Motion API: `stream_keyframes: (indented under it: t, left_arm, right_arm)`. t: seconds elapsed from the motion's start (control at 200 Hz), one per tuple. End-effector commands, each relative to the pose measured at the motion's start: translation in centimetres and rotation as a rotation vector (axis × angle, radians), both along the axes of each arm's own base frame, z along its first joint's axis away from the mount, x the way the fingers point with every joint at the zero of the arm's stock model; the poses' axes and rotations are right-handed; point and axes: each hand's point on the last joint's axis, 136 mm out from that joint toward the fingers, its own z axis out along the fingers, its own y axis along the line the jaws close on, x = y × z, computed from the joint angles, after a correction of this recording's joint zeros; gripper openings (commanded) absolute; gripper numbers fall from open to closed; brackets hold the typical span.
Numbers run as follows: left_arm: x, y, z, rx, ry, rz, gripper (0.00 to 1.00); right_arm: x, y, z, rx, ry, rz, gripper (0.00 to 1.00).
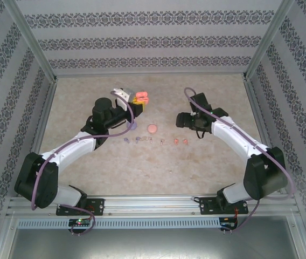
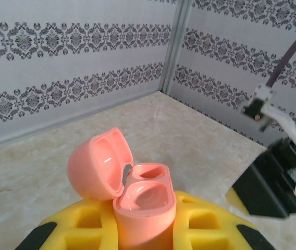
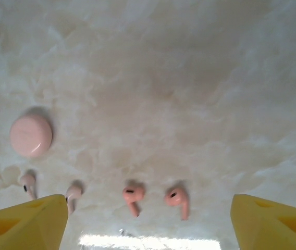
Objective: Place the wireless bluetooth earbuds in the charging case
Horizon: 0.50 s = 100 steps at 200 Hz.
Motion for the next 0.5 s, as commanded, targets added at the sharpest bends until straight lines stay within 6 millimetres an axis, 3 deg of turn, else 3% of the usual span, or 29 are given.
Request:
stream_keyframes:
  t: [0.0,0.17,0.495]
  left_arm:
    - [-0.6,-0.5,1.5,-0.084,-0.085,0.021,0.00]
    - [-1.2,-1.5,0.8,-0.070,-0.107,0.011,0.00]
    - [-1.9,-1.8,2.2,-0.129,-0.130,0.012,0.00]
  right_arm:
    - [-1.2,1.1,-2.0,-0.026,0.094,-0.037,0.79]
    - [-1.8,2.7,-4.9,-0.068,0.166,-0.049,0.73]
    - [-2.2,4.7,-7.8,-0.101,0.225,-0.011,0.58]
